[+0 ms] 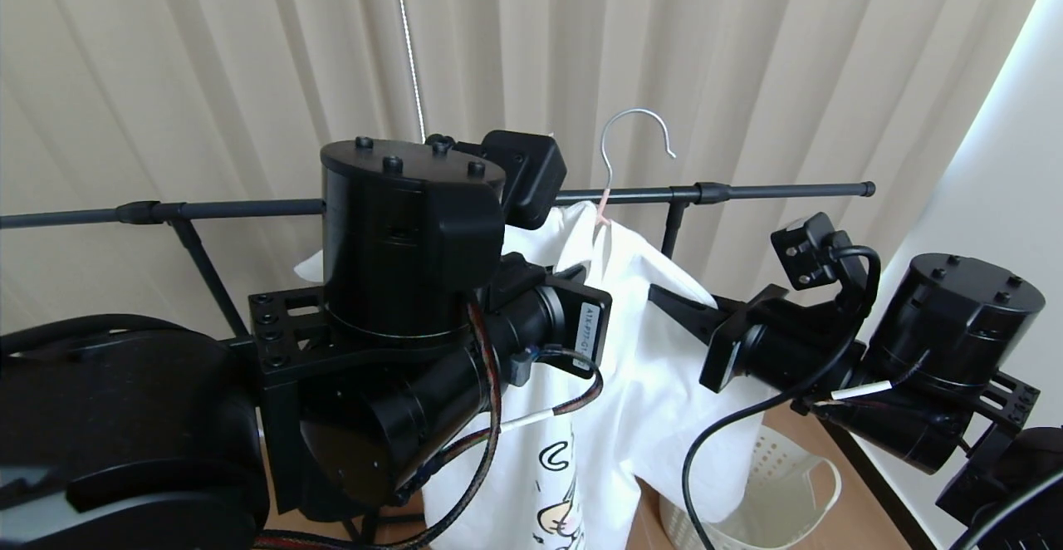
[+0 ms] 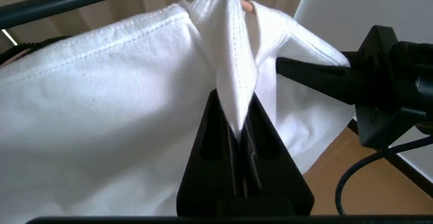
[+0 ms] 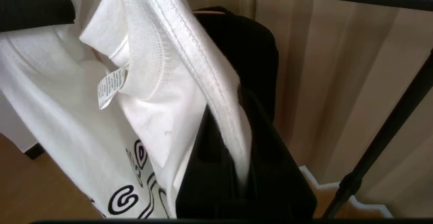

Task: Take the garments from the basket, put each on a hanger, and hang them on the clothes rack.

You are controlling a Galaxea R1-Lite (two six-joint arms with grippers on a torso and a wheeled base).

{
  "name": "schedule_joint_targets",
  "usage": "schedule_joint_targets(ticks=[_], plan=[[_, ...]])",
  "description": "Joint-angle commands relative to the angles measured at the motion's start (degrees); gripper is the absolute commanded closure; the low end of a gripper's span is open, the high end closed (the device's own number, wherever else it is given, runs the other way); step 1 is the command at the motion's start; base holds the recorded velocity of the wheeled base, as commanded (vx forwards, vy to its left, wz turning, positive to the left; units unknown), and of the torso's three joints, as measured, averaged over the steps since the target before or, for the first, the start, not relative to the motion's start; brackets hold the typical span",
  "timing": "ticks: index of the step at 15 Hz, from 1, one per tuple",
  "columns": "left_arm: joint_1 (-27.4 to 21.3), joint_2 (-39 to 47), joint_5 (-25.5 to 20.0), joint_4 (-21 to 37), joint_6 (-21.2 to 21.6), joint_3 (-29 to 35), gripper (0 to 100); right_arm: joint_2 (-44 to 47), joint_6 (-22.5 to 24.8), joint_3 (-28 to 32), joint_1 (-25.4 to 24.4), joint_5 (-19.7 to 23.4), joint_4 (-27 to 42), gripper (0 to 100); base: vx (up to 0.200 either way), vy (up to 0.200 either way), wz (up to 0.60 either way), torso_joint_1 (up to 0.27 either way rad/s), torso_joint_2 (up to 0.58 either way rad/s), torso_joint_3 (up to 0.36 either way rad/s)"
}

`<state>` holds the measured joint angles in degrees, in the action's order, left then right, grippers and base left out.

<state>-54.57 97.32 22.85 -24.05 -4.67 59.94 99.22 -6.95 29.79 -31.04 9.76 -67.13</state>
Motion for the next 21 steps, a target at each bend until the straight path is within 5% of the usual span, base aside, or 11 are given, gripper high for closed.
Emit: schedule_joint_targets(ticks=[1, 4, 5, 12, 16, 21], plan=[[0.1, -0.1, 0.0, 0.0, 0.0, -0.4, 100, -0.3, 0.0, 0.0, -0.1, 0.0, -0.1, 100, 0.0, 0.0, 0.0, 0.0, 0.0, 0.0], [0.1, 0.0, -0.1, 0.0, 0.2, -1.1, 100, -0.4, -0.1, 0.0, 0.0, 0.0, -0.1, 100, 0.0, 0.0, 0.0, 0.0, 0.0, 0.0], [0.1, 0.0, 0.0, 0.0, 0.1, -1.1, 0, -0.4, -0.1, -0.1, 0.0, 0.0, -0.1, 100, 0.0, 0.0, 0.0, 0.0, 0.0, 0.0], [2.8, -6.1, 0.0, -0.1, -0.3, -3.6, 0, -0.2, -0.2, 0.1, 1.0, 0.1, -0.1, 100, 0.0, 0.0, 0.0, 0.0, 0.0, 0.0], [6.1, -13.5, -0.9, 0.1, 0.6, -7.1, 0, -0.9, -0.1, -0.1, 4.6, 4.5, -0.1, 100, 0.0, 0.0, 0.0, 0.0, 0.0, 0.0], [18.6, -24.4, -13.2, 0.6, 5.3, -15.0, 0, -1.9, 0.0, -1.3, 10.6, 13.4, -0.2, 100, 0.0, 0.0, 0.0, 0.0, 0.0, 0.0]])
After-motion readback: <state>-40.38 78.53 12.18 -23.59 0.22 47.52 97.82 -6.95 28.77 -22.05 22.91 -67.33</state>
